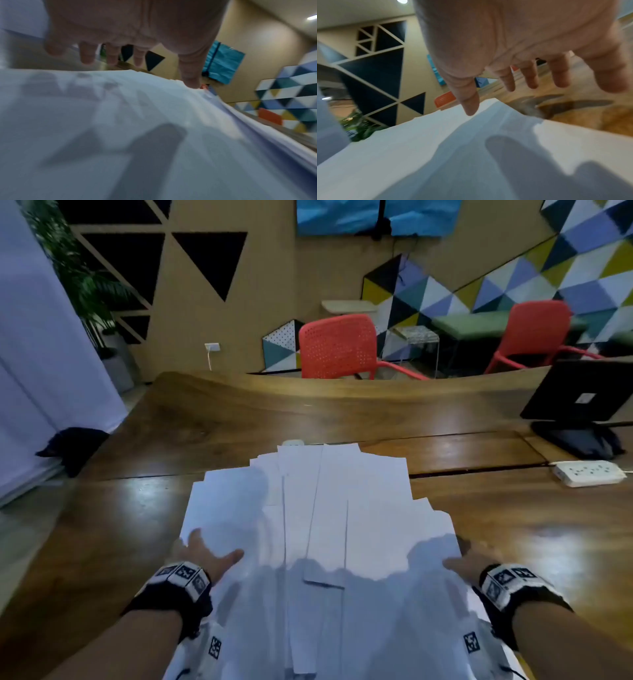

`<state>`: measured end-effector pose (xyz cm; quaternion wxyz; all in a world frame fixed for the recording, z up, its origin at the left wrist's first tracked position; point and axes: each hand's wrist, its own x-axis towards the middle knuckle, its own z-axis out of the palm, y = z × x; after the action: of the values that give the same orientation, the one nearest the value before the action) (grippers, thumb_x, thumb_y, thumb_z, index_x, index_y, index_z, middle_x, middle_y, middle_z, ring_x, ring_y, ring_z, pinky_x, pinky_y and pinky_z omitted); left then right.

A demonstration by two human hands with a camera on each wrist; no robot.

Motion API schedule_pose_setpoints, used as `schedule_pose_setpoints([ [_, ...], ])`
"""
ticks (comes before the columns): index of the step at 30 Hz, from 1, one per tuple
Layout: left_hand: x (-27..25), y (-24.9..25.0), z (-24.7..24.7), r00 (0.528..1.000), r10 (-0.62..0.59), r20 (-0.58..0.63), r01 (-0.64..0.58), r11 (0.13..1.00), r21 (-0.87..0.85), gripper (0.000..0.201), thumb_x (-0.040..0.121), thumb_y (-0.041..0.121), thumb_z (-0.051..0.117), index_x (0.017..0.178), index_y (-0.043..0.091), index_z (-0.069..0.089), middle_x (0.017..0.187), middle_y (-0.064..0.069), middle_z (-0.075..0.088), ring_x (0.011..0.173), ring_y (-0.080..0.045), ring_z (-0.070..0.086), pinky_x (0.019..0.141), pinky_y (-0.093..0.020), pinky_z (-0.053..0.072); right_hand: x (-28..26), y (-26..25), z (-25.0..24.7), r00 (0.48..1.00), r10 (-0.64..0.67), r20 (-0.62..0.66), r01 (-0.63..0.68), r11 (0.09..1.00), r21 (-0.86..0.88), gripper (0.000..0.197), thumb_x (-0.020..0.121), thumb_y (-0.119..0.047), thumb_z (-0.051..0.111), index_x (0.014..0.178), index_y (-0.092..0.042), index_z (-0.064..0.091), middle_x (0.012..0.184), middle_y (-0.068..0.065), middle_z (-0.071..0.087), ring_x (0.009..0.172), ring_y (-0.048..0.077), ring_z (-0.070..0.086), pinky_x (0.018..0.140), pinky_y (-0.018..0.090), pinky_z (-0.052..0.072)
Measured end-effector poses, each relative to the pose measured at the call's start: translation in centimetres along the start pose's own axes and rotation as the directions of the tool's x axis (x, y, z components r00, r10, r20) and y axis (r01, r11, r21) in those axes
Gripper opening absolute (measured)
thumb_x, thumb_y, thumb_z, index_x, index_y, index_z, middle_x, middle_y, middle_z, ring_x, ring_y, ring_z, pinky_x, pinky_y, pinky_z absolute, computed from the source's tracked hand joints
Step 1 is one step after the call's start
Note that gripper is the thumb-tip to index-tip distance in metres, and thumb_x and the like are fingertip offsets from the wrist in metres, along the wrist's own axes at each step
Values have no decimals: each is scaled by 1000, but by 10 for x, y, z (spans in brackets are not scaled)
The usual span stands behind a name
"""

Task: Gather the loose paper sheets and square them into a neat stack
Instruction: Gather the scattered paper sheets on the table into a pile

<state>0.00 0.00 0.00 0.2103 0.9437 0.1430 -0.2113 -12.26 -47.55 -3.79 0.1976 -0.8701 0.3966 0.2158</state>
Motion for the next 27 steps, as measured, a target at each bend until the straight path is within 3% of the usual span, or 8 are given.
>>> schedule_pose_setpoints([
  [2,19,-4,-4,988,-156,-19,156,988,14,145,25,93,50,137,4,31,140,-21,42,121,-39,47,97,-48,43,43,20,17,997,63,-50,-61,997,36,102,38,-70,59,128,-23,48,120,13,54,98,34,59,78,42,55],
  [6,20,5,-16,967,-253,8,252,965,76,100,63,78,51,119,-5,53,121,-22,61,98,-34,59,72,-33,40,108,60,52,992,110,-66,-108,993,42,111,22,-82,60,117,-25,53,103,6,60,86,31,61,73,43,55],
  [8,27,3,-11,964,-265,-10,264,956,128,104,61,83,44,117,-4,56,118,-22,61,102,-37,58,75,-34,43,64,36,37,989,143,-32,-143,990,12,115,20,-82,64,118,-23,50,104,7,57,89,32,59,76,41,52],
  [12,36,-2,-1,970,-244,-24,245,967,73,111,45,85,51,114,-2,54,112,-24,60,98,-40,57,86,-44,51,-29,-23,-8,986,148,-82,-151,988,-31,84,62,-63,62,126,-12,44,121,15,48,105,36,53,84,38,48],
  [17,13,11,-5,993,-121,16,121,993,-3,97,42,68,62,118,9,52,118,-18,59,104,-38,57,89,-46,50,-41,-43,-5,999,35,28,-42,957,287,59,78,-32,67,126,-6,45,114,16,60,94,32,57,84,41,50],
  [19,1,13,-10,998,-60,-4,60,998,24,89,46,68,62,120,20,49,122,-14,56,110,-37,52,93,-47,46,-46,-48,-7,999,-11,33,-2,927,374,43,78,-25,67,116,-8,54,95,10,63,85,29,60,79,41,53],
  [22,-11,9,-16,992,-121,-27,121,992,20,85,61,56,68,133,27,32,135,-18,40,121,-41,39,100,-49,37,-49,-46,-14,997,-54,-47,68,920,387,29,79,-17,68,103,-9,56,84,7,59,69,20,56,58,28,44],
  [27,-15,9,-16,989,-145,-10,141,976,-164,91,63,33,79,136,9,30,133,-20,47,117,-39,49,93,-47,44,-50,-49,-20,997,-79,-23,82,914,398,30,75,-4,64,99,-12,48,74,1,56,66,19,54,51,26,40],
])
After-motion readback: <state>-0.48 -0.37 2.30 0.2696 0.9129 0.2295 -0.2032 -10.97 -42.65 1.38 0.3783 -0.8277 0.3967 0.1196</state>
